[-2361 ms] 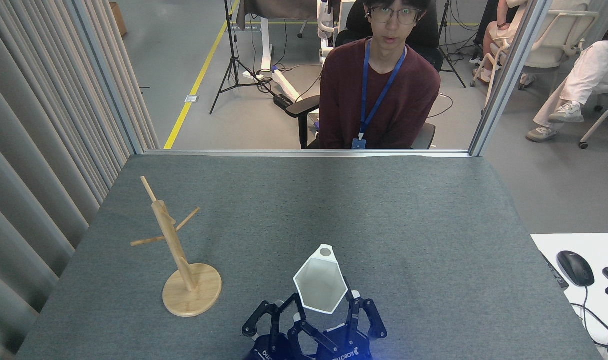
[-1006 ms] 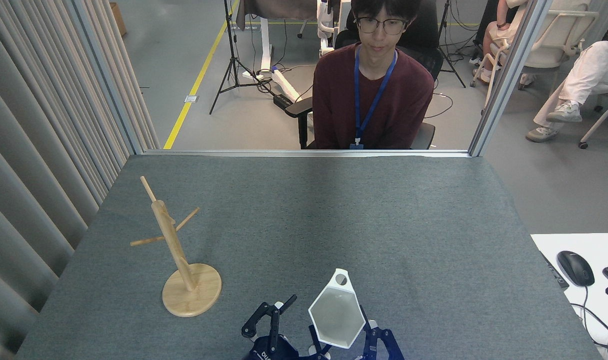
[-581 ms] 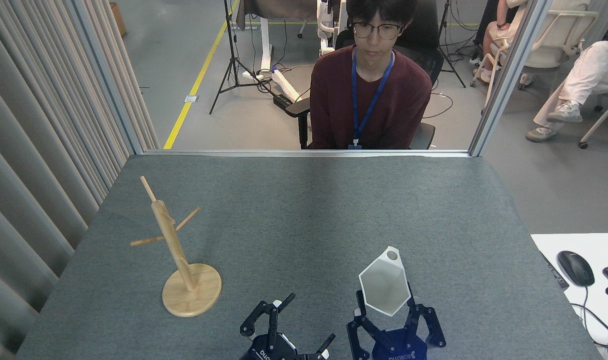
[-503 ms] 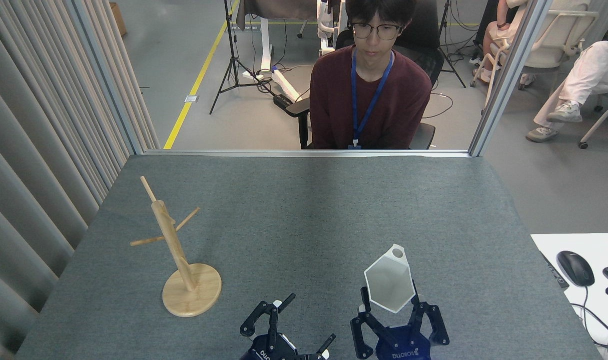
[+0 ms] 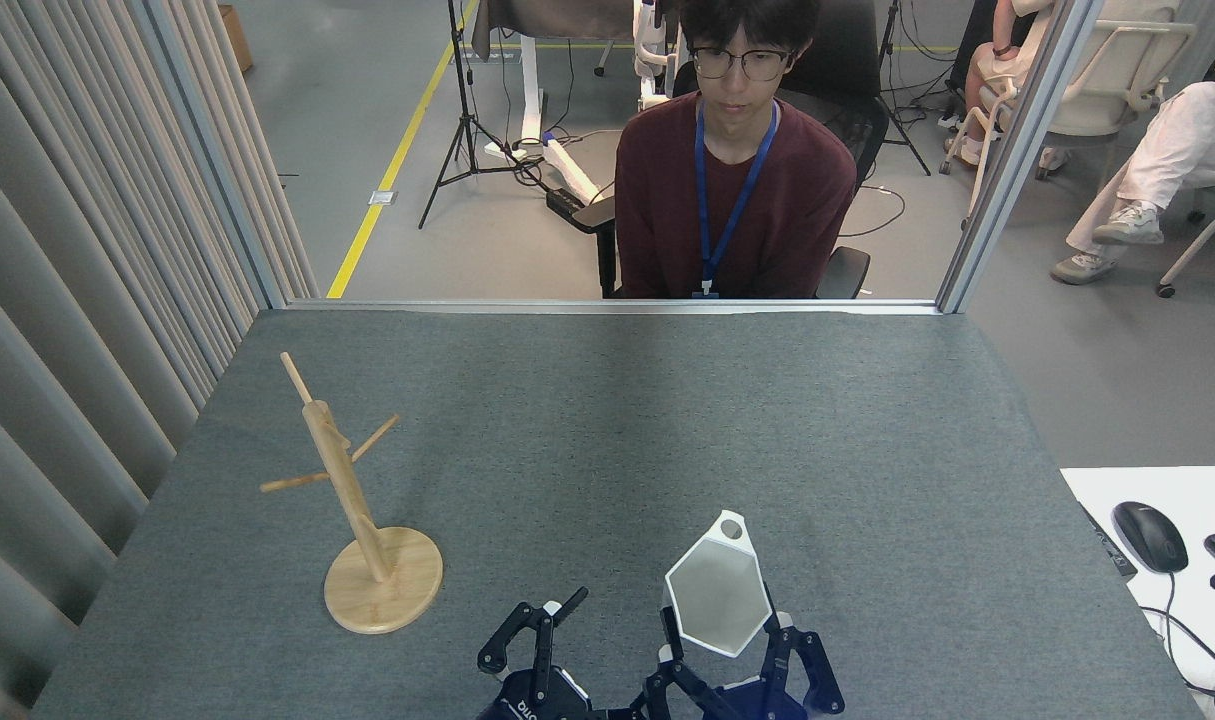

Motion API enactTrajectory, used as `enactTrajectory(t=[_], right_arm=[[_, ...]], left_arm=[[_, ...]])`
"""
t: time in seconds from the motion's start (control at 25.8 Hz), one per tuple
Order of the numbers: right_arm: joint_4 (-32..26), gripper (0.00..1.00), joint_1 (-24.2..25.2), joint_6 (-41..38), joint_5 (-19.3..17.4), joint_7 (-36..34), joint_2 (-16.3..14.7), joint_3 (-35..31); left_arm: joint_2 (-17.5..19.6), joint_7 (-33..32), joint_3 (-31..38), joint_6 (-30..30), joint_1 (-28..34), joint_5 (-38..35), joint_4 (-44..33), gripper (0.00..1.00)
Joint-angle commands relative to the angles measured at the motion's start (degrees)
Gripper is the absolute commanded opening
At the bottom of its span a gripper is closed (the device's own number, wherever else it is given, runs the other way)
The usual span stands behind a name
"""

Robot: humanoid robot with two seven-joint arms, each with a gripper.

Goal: Hang cup on storage rack
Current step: 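Grasp the cup rim with the left gripper beside the right gripper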

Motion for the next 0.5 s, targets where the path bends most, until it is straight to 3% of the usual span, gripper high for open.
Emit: enactTrajectory(t=[0.0, 0.46], right_arm=[[-0.45, 0.50, 0.49, 0.28, 0.45, -0.27, -0.11, 1.97], [-0.28, 0.50, 1.10, 1.68, 3.70, -0.62, -0.29, 8.73]], left_arm=[[-0.14, 0.01, 0.00, 0.00, 0.00, 0.02, 0.05, 1.00], [0.03, 0.01, 0.00, 0.00, 0.00, 0.02, 0.05, 1.00]])
